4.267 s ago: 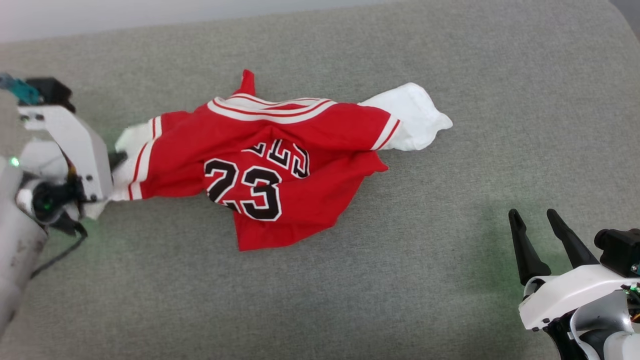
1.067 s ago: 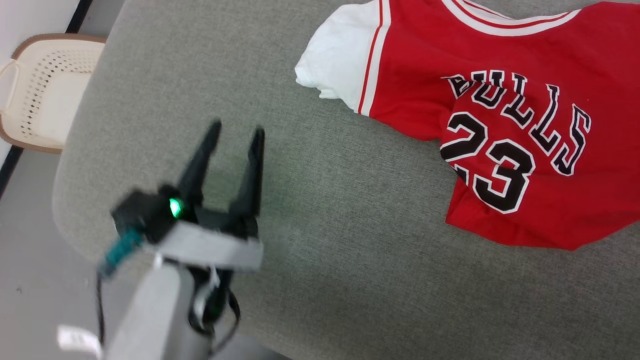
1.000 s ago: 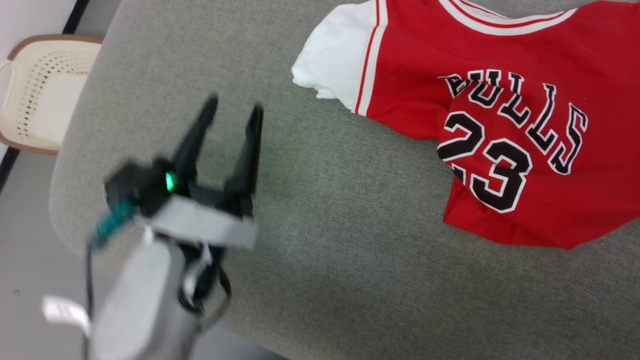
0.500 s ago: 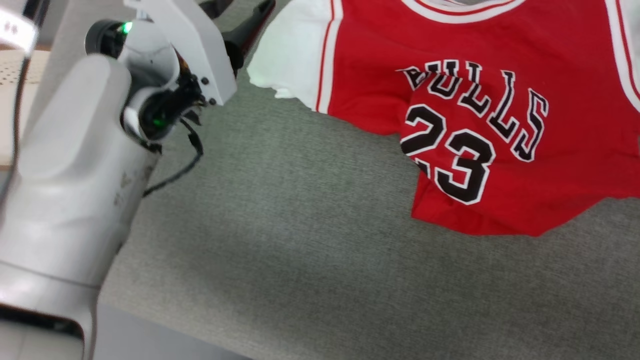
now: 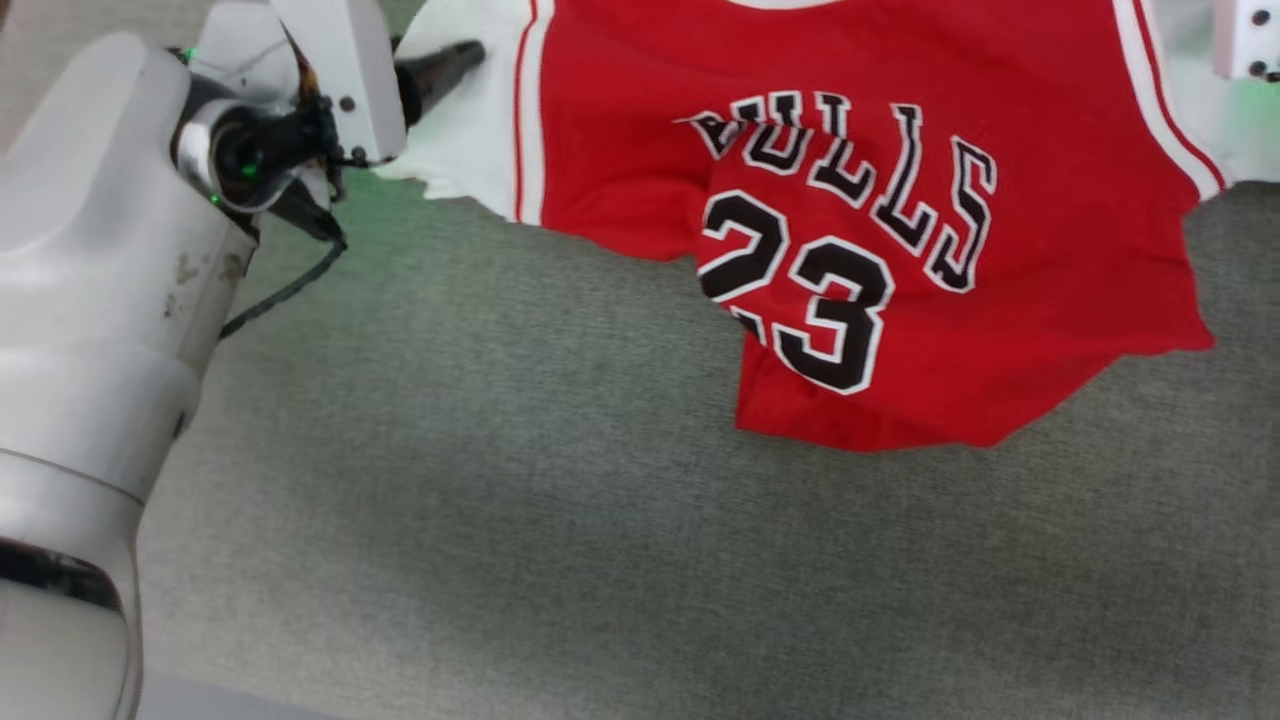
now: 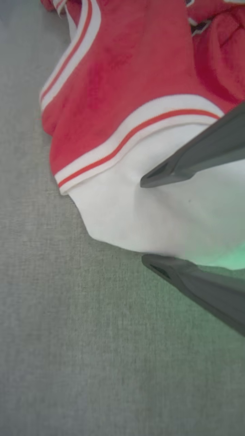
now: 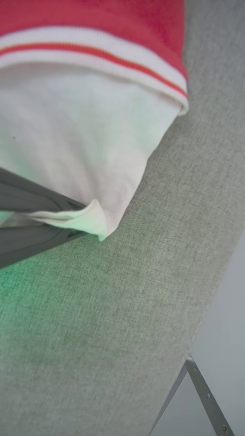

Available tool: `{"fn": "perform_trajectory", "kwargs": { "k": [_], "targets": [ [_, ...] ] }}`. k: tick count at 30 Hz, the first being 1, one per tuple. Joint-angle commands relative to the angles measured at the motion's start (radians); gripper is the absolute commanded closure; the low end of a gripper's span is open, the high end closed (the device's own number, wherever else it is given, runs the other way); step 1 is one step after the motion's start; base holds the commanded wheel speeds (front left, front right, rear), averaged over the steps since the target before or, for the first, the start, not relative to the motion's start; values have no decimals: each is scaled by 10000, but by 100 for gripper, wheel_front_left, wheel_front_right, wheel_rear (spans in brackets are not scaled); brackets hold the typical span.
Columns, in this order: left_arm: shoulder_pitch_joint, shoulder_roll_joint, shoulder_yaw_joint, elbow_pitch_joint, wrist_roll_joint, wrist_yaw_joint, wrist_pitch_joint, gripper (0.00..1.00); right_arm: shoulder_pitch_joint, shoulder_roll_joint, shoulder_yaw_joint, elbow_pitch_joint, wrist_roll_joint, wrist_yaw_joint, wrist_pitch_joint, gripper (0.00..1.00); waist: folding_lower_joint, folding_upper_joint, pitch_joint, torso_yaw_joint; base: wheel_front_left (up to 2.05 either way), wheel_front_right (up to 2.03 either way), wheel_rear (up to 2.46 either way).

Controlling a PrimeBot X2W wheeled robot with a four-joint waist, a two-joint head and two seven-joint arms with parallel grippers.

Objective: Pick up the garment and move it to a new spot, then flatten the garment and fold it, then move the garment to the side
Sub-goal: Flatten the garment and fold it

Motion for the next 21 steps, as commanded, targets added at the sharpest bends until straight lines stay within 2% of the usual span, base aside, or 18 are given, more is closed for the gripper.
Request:
{"fn": "perform_trajectory", "kwargs": {
  "k": [1,6,7,9,15,21],
  "targets": [
    [-101,39,-175,53,-39,-23,48,0,890,353,382,532,195,118,248,100,0,-1,183,-279,0,0,0],
    [-42,-121,-627,359,-495,-24,214,0,899,277,881,675,631,117,138,100,0,-1,175,-436,0,0,0],
    [-44,-138,-697,370,-579,-25,238,29,875,249,940,682,694,117,79,100,0,-1,191,-440,0,0,0],
    [-70,-124,-829,383,-705,-25,149,100,843,249,1081,702,856,107,-78,100,0,-1,188,-464,0,0,0],
    [-388,298,-1052,352,-848,-24,-881,100,411,49,867,640,1179,81,-1445,100,0,-1,-57,-600,0,0,0],
    [-523,377,-1106,144,-1036,-24,-2439,100,30,84,321,622,1577,61,-3377,100,0,-1,-563,-809,0,0,0]
  ]
}}
